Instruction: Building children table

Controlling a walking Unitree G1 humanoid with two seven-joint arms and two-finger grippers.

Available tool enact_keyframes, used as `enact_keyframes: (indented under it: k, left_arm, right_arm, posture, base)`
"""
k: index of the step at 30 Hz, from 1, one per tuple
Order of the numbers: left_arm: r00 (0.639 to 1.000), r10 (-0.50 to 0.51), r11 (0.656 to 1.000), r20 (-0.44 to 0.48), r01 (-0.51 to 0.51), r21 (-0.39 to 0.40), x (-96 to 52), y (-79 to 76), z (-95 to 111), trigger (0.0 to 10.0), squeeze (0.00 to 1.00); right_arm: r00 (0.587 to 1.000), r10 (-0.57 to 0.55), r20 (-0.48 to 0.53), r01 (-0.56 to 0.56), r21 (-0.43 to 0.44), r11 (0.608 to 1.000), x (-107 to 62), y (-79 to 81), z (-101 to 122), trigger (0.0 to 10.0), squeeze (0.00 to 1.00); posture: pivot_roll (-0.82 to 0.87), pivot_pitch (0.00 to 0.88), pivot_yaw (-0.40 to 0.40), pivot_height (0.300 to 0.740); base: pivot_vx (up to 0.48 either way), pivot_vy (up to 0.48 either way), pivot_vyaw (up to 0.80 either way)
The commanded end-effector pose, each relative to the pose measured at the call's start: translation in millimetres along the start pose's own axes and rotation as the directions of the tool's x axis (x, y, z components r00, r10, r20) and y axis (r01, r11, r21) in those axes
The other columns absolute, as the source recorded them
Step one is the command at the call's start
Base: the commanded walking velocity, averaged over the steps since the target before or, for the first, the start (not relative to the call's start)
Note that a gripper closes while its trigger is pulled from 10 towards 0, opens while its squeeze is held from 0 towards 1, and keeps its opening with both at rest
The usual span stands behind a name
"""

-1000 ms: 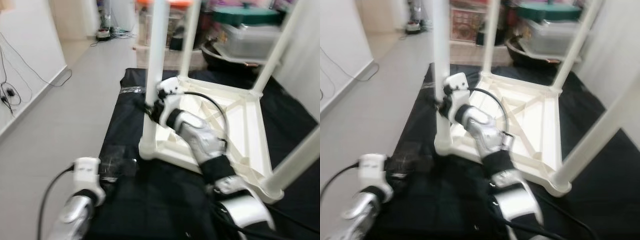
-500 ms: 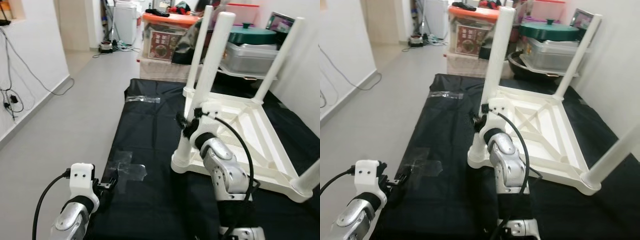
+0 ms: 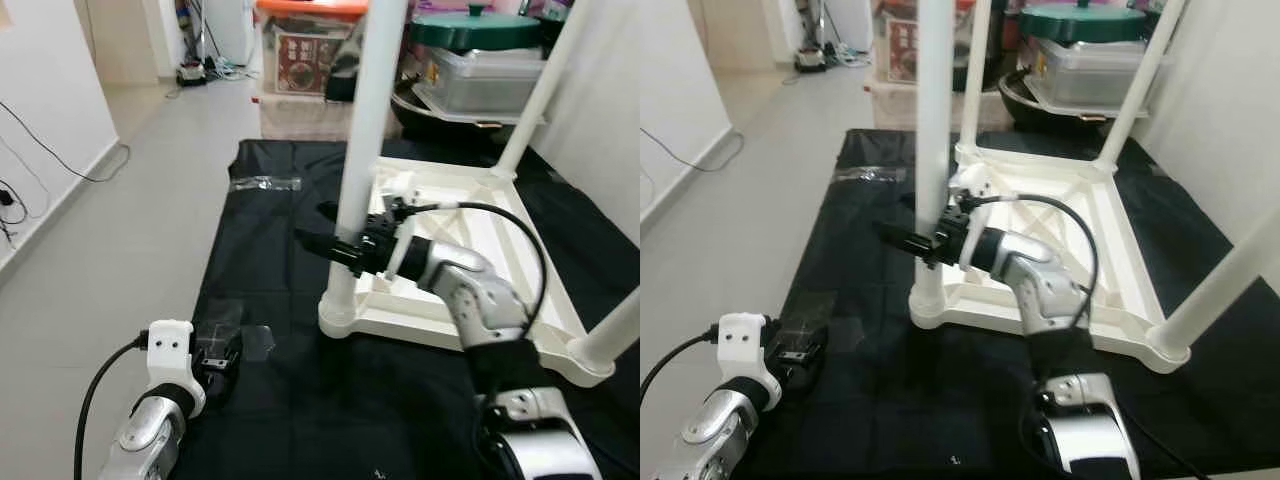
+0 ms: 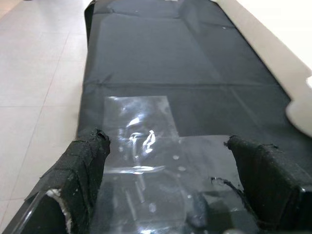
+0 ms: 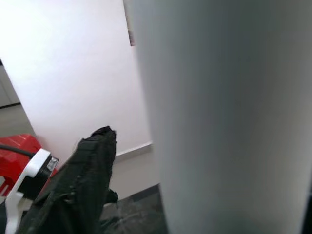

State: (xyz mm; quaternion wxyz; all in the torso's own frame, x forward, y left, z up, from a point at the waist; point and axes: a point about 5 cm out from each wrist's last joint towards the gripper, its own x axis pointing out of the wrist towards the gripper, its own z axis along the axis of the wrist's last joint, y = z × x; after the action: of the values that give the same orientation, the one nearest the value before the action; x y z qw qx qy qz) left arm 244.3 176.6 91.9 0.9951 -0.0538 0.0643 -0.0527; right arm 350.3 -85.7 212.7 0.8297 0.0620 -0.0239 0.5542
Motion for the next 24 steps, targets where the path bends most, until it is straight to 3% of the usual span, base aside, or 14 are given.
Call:
enact_keyframes:
  k: [1, 6, 9, 10, 11, 12, 13, 14, 15, 16, 19, 20, 23, 24]
  left_arm:
    - [1.000, 0.006, 1.000, -0.029, -0.005, 0.008, -2.5, 1.4, -7, 10.0, 0.00]
    - [0.999, 0.005, 1.000, -0.032, -0.004, 0.007, -4.2, 0.9, -8, 10.0, 0.00]
    - [0.999, 0.002, 1.000, -0.036, -0.002, 0.007, -5.7, 0.7, -10, 10.0, 0.00]
    - [0.999, 0.002, 1.000, -0.036, -0.002, 0.006, -5.5, 0.4, -10, 10.0, 0.00]
    - [0.999, 0.002, 1.000, -0.036, -0.002, 0.006, -5.5, 0.4, -10, 10.0, 0.00]
    - [0.999, 0.003, 1.000, -0.036, -0.002, 0.006, -5.2, 0.2, -9, 10.0, 0.00]
    - [0.999, 0.003, 1.000, -0.036, -0.002, 0.006, -5.2, 0.2, -9, 10.0, 0.00]
    - [0.999, 0.003, 1.000, -0.035, -0.003, 0.004, -5.0, 0.1, -9, 10.0, 0.00]
    - [0.999, 0.003, 1.000, -0.035, -0.003, 0.004, -5.0, 0.1, -9, 10.0, 0.00]
    - [0.999, 0.002, 1.000, -0.035, -0.002, 0.004, -5.3, 0.0, -9, 10.0, 0.00]
    - [0.999, -0.005, 1.000, -0.053, 0.005, 0.003, -8.2, 0.1, -12, 10.0, 0.00]
    - [0.998, -0.011, 1.000, -0.058, 0.011, 0.004, -8.4, -0.1, -13, 10.0, 0.00]
    - [0.998, -0.017, 1.000, -0.060, 0.017, 0.006, -7.7, -0.5, -13, 10.0, 0.00]
    - [0.998, -0.019, 1.000, -0.060, 0.020, 0.006, -5.9, -0.7, -13, 10.0, 0.00]
  right_arm:
    - [0.997, 0.082, 0.010, -0.082, 0.024, 0.996, 12.8, 8.2, -7, 0.0, 0.00]
    - [0.992, 0.124, 0.019, -0.125, 0.041, 0.991, 9.4, 8.5, -11, 0.0, 0.00]
    - [0.989, -0.143, -0.027, 0.144, 0.036, 0.989, 7.2, -8.7, -18, 0.0, 0.00]
    - [0.799, -0.595, -0.086, 0.599, 0.035, 0.800, -18.6, -33.3, -31, 0.0, 0.00]
    - [0.799, -0.595, -0.086, 0.599, 0.035, 0.800, -18.6, -33.3, -31, 0.0, 0.00]
    - [0.537, -0.834, -0.129, 0.841, 0.007, 0.541, -44.8, -46.5, -41, 0.0, 0.00]
    - [0.537, -0.834, -0.129, 0.841, 0.007, 0.541, -44.8, -46.5, -41, 0.0, 0.00]
    - [0.349, -0.928, -0.134, 0.935, -0.023, 0.355, -66.4, -43.1, -50, 0.0, 0.00]
    - [0.349, -0.928, -0.134, 0.935, -0.023, 0.355, -66.4, -43.1, -50, 0.0, 0.00]
    - [0.240, -0.960, -0.141, 0.968, -0.042, 0.248, -80.2, -34.3, -58, 0.0, 0.00]
    - [0.334, -0.931, -0.148, 0.939, -0.034, 0.342, -77.3, -4.0, -62, 0.0, 0.00]
    - [0.426, -0.894, -0.142, 0.902, -0.015, 0.432, -68.3, 0.0, -58, 10.0, 0.00]
    - [0.535, -0.841, -0.077, 0.844, 0.031, 0.535, -57.5, 2.7, -47, 10.0, 0.00]
    - [0.611, -0.792, 0.007, 0.789, 0.076, 0.610, -50.1, 2.1, -34, 10.0, 1.00]
  posture:
    - [0.10, 0.000, -0.080, 0.740]
    - [0.10, 0.000, -0.080, 0.740]
    - [0.08, 0.000, -0.076, 0.740]
    - [0.07, 0.000, -0.072, 0.740]
    - [0.07, 0.000, -0.072, 0.740]
    - [0.07, 0.000, -0.072, 0.740]
    - [0.07, 0.000, -0.072, 0.740]
    - [0.07, 0.000, -0.068, 0.740]
    - [0.07, 0.000, -0.068, 0.740]
    - [0.06, 0.000, -0.058, 0.740]
    - [0.04, 0.000, -0.045, 0.740]
    - [0.03, 0.000, -0.036, 0.740]
    - [0.03, 0.000, -0.033, 0.740]
    - [0.03, 0.000, -0.033, 0.740]
  base:
    - [0.000, 0.000, 0.00]
    - [0.000, 0.000, 0.00]
    - [0.000, 0.000, 0.00]
    - [0.000, 0.000, 0.00]
    - [0.000, 0.000, 0.00]
    - [0.000, 0.000, 0.00]
    - [0.000, 0.000, 0.00]
    - [0.000, 0.000, 0.00]
    - [0.000, 0.000, 0.00]
    - [0.000, 0.000, 0.00]
    - [0.000, 0.000, 0.00]
    - [0.000, 0.000, 0.00]
    - [0.000, 0.000, 0.00]
    - [0.000, 0.000, 0.00]
